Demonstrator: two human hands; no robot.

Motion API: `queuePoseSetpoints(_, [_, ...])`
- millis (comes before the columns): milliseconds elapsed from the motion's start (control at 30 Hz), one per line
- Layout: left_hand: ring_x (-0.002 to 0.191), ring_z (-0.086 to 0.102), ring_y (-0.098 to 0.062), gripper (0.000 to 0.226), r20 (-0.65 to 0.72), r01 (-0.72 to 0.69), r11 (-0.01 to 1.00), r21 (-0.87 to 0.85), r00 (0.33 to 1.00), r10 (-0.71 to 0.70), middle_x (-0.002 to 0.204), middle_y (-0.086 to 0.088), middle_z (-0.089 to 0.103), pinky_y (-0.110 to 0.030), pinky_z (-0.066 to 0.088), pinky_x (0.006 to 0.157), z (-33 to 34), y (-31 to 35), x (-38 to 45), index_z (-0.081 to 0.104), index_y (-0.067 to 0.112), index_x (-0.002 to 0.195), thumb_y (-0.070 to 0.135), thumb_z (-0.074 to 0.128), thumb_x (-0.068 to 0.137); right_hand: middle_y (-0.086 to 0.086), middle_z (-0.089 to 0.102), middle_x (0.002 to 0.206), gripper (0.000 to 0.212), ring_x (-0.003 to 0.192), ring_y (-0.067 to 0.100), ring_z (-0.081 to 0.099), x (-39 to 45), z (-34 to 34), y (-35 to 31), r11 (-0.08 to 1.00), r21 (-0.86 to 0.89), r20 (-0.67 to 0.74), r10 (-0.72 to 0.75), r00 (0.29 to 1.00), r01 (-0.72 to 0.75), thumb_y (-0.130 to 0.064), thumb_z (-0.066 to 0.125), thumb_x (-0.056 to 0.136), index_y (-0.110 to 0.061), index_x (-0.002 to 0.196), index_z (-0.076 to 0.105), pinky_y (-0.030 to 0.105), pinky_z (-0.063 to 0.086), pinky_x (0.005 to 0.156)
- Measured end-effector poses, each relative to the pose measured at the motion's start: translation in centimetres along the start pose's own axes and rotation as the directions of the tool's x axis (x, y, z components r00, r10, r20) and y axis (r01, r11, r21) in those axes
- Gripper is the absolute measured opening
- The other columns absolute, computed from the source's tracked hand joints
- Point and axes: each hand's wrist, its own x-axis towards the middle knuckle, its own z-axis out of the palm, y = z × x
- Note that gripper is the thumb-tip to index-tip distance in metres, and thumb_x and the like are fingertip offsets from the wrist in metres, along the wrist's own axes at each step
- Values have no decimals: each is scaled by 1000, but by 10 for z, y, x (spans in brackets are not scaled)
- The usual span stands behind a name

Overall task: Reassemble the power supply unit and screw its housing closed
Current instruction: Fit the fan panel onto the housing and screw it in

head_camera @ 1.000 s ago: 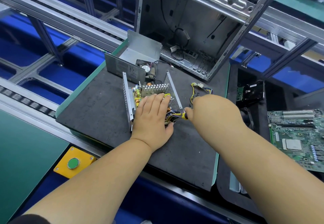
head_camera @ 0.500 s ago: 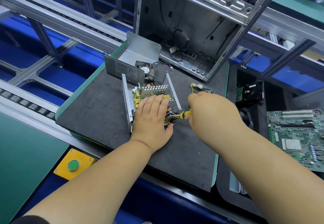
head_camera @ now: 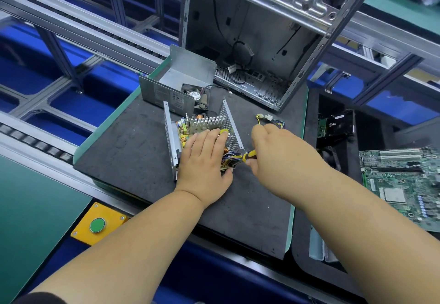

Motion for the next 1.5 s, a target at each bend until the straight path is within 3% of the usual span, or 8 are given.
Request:
queuePoseSetpoints(133, [133, 38, -24, 80, -1, -3, 1000, 8, 1000, 3, 141, -5, 50, -38, 12, 118, 1, 0, 1, 48, 12, 141, 47, 65, 72, -3, 37, 86, 27, 74, 22, 37, 1, 1, 3, 999, 46, -27, 9, 1000, -8, -22, 58, 93, -20, 91, 31, 31, 29, 53])
queuePoseSetpoints(333, [133, 39, -25, 80, 13, -1, 1000, 12, 1000, 1, 142, -5, 50, -39, 14, 118, 1, 0, -1, 47, 12, 142, 48, 64, 72, -4, 30, 64, 36, 67, 25, 42, 12, 10, 2, 994, -61, 24, 98, 995, -96, -50, 46, 100, -20, 82, 37, 27, 25, 48])
queuePoseSetpoints(533, [132, 41, -26, 80, -1, -2, 1000, 15, 1000, 2, 141, -6, 51, -39, 14, 118, 0, 0, 0, 49, 12, 141, 47, 66, 71, 0, 42, 96, 34, 85, 24, 51, 2, 4, 1, 998, -48, -54, -32, 998, 30, -35, 61, 92, -20, 95, 31, 32, 26, 57])
queuePoseSetpoints(767, [132, 45, -28, 80, 15, 5, 1000, -7, 1000, -5, 142, -6, 51, -41, 18, 117, -1, 1, 0, 49, 12, 141, 46, 67, 72, -4, 31, 67, 34, 71, 24, 43, 5, 10, 3, 990, -71, 49, 124, 991, -120, -51, 37, 101, -22, 84, 40, 29, 32, 54])
queuePoseSetpoints(967, [133, 45, -28, 80, 17, 1, 1000, -5, 1000, -1, 142, -6, 51, -42, 18, 117, -2, 1, -1, 48, 12, 141, 45, 67, 72, 1, 50, 98, 31, 82, 25, 49, -2, 2, 9, 995, 99, 32, 23, 999, -26, -38, 62, 91, -22, 93, 36, 33, 36, 63])
queuePoseSetpoints(1200, [133, 45, -29, 80, 31, 4, 1000, 7, 1000, -4, 142, -6, 51, -42, 17, 117, -2, 0, 0, 49, 12, 142, 46, 67, 72, -5, 31, 66, 32, 68, 24, 43, 8, 6, -3, 994, -61, 70, 92, 993, -87, -45, 50, 98, -21, 77, 43, 26, 25, 48])
queuePoseSetpoints(1367, [132, 46, -29, 79, 29, 5, 1000, 4, 1000, -5, 141, -7, 52, -42, 19, 117, -4, 2, 0, 49, 11, 141, 45, 68, 72, -4, 36, 78, 37, 74, 23, 45, 4, 5, -2, 995, 3, 41, 96, 995, -96, -52, 56, 93, -22, 83, 36, 28, 31, 53])
queuePoseSetpoints(1500, [132, 45, -28, 80, 27, -1, 1000, 12, 1000, 1, 142, -6, 51, -42, 19, 117, -4, 2, -1, 49, 12, 141, 46, 68, 72, -5, 32, 83, 29, 75, 24, 45, 0, 3, 3, 999, 49, -17, 12, 1000, -11, -26, 60, 90, -21, 87, 32, 30, 27, 52])
